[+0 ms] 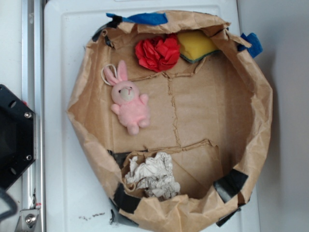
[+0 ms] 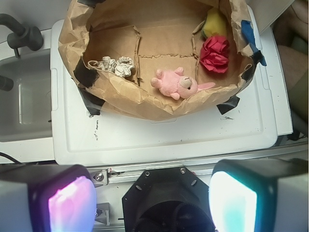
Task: Grab the red paper.
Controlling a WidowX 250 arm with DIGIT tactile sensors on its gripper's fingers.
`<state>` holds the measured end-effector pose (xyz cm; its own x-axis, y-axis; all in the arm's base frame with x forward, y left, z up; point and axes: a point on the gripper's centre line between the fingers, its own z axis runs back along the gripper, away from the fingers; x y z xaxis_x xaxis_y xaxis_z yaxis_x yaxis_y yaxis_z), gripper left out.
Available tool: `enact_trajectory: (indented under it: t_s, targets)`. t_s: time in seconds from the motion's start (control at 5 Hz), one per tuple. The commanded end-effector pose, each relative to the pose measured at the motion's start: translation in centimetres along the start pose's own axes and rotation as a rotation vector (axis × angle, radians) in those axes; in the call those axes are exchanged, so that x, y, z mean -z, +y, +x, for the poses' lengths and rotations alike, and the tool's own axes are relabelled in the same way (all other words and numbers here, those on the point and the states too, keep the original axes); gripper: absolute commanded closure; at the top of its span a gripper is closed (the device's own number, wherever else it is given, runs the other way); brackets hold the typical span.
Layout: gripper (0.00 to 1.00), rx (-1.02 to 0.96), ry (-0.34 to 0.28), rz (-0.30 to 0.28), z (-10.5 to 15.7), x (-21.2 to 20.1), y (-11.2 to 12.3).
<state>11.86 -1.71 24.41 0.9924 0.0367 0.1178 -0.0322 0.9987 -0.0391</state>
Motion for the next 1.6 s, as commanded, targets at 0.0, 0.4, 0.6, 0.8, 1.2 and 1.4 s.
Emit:
enact_trajectory:
  t_s: [0.0, 0.4, 0.6, 0.8, 1.2, 1.4]
  targets:
    - [0.0, 0.0, 0.0, 0.0, 0.0, 0.0, 0.0]
    - [0.0, -0.292, -0.061, 0.065, 9.6, 3.2, 2.9]
    - [0.0, -0.499, -0.074, 0.074, 13.8, 5.8, 4.9]
    - [0.0, -0.499, -0.074, 0.074, 13.8, 5.8, 4.9]
    - [0.0, -0.499, -0.074, 0.074, 13.8, 5.8, 4.9]
    - [0.0, -0.56, -0.106, 0.101, 14.7, 9.0, 4.9]
